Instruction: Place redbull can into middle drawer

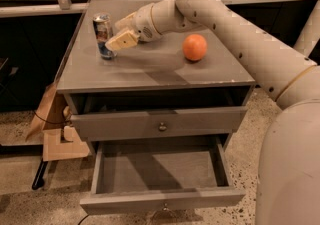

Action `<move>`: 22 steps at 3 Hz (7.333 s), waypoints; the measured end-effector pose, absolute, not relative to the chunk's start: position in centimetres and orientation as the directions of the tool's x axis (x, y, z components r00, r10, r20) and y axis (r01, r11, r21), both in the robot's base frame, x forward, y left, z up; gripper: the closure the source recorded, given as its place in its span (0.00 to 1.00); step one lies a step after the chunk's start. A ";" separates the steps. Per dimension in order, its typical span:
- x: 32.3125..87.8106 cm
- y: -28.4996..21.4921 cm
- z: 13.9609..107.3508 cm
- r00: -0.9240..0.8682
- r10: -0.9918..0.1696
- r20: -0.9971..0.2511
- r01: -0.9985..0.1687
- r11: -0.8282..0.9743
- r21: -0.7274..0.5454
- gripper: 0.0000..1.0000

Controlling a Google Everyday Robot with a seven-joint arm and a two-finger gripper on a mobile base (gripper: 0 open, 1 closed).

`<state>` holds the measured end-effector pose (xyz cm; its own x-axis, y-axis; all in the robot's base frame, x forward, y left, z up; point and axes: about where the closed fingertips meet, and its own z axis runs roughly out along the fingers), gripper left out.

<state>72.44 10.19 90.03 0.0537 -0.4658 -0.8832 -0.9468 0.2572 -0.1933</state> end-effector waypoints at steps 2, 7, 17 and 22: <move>72.5 10.4 89.9 0.053 -0.459 -0.887 -0.949 0.253 -0.188 0.00; 74.1 15.9 89.2 0.083 -0.414 -0.907 -0.972 0.167 -0.165 0.39; 52.8 12.1 95.2 -0.026 -0.327 -0.945 -0.973 0.226 -0.052 1.00; 46.3 8.2 77.9 -0.040 -0.192 -0.981 -0.976 0.218 -0.003 1.00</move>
Offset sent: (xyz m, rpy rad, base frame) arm 0.0025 -0.0002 -0.0001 0.0237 0.0083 0.0072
